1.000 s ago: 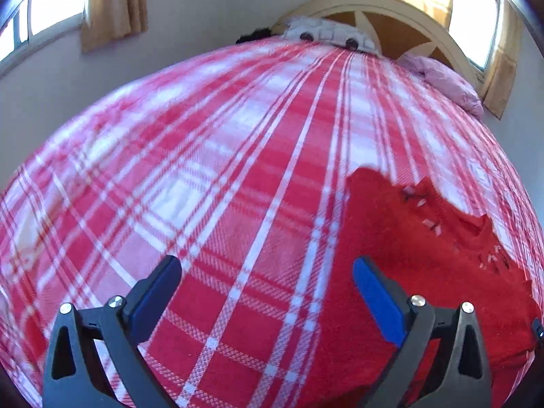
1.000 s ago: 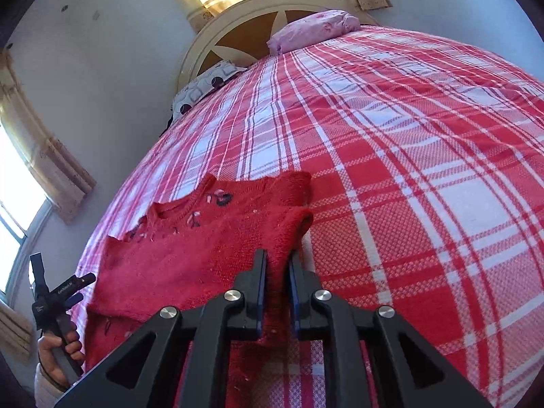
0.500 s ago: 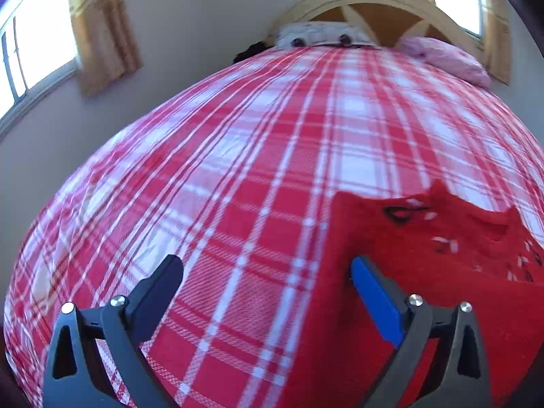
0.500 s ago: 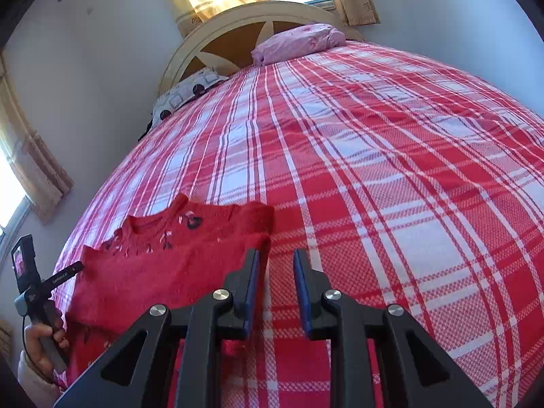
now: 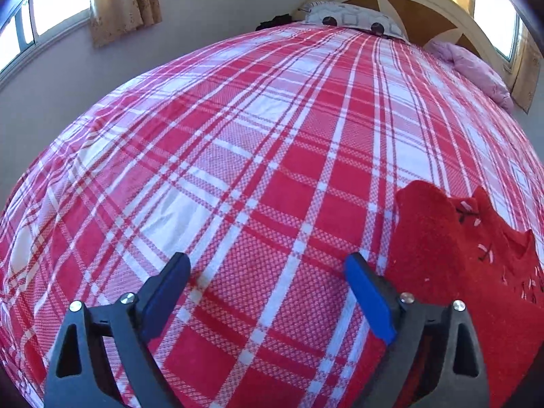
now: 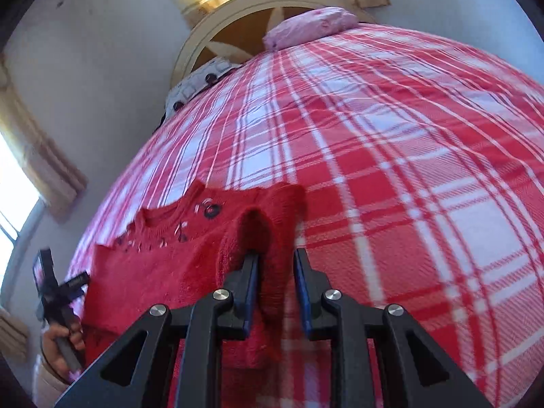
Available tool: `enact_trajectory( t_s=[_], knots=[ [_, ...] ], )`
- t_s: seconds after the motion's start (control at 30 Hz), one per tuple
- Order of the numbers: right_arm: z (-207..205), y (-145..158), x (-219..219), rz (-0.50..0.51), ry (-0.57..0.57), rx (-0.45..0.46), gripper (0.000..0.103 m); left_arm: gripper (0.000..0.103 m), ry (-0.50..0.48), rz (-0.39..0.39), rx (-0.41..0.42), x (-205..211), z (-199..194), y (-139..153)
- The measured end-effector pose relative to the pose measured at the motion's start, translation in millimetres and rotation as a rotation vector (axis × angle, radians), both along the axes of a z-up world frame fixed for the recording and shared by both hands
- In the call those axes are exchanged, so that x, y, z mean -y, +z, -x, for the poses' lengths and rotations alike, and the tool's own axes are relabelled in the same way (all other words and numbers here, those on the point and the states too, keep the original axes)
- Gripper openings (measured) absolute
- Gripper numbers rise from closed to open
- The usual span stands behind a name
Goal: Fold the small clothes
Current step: 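Press the folded sweater flat with the right tool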
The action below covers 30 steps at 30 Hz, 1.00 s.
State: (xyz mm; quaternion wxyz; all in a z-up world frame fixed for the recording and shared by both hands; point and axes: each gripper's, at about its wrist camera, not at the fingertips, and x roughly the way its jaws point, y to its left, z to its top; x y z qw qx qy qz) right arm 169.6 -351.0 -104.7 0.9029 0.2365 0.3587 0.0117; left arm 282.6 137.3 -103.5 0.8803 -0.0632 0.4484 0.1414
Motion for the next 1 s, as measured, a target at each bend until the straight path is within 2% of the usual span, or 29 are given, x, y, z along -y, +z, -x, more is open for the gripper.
enact_trajectory(
  t_s=[0.13, 0.2, 0.27, 0.37, 0.43, 0.47, 0.5, 0.53, 0.6, 0.63, 0.7, 0.77, 0.87, 1.0],
  knots=[
    [30.9, 17.3, 17.5, 0.026, -0.081, 0.067, 0.021, 0.095, -0.033, -0.075, 0.116, 10.9, 22.2, 34.0],
    [38.4, 25.6, 11.1, 0.029, -0.054, 0.095, 0.021, 0.095, -0.086, -0.100, 0.159, 26.2, 24.5, 47.7],
    [37.3, 31.0, -6.5, 0.034, 0.013, 0.104, 0.021, 0.095, -0.182, -0.128, 0.176, 53.4, 19.5, 56.2],
    [26.3, 33.7, -44.1, 0.043, 0.126, 0.101, 0.021, 0.095, -0.261, -0.149, 0.105, 83.3, 1.0, 43.9],
    [21.0, 29.6, -62.6, -0.007, 0.185, 0.085, 0.021, 0.095, -0.258, -0.194, 0.046, 90.2, -14.3, 26.3],
    [19.6, 26.6, -70.2, -0.032, 0.212, 0.078, 0.021, 0.096, -0.225, -0.212, 0.006, 84.0, -23.6, 13.3],
    [18.9, 23.6, -79.3, -0.052, 0.240, 0.070, 0.021, 0.102, -0.213, -0.155, -0.008, 70.1, -30.4, 2.4],
    [18.9, 21.2, -87.4, -0.058, 0.263, 0.063, 0.021, 0.103, -0.213, -0.105, 0.005, 60.4, -27.6, -1.3],
    [18.4, 14.4, -103.8, -0.055, 0.302, 0.040, 0.022, 0.103, -0.186, 0.080, -0.006, 30.2, -34.5, -5.9],
    [17.1, 10.2, -111.4, -0.050, 0.317, 0.023, 0.021, 0.103, -0.158, 0.093, -0.013, 21.5, -36.5, -6.5],
    [15.0, 5.7, -123.5, -0.018, 0.337, 0.004, 0.021, 0.103, -0.109, 0.042, -0.023, 14.5, -37.3, -4.9],
    [14.5, 6.3, -135.2, -0.005, 0.362, 0.010, 0.021, 0.103, -0.130, 0.079, -0.005, 6.3, -29.2, 2.8],
    [13.8, 14.1, -154.7, -0.049, 0.415, 0.032, 0.021, 0.102, -0.171, -0.018, 0.025, 10.4, -10.6, 16.8],
    [4.7, 24.2, -196.6, -0.046, 0.493, 0.067, 0.021, 0.102, -0.235, -0.074, 0.098, 16.0, 19.3, 38.7]
  ],
)
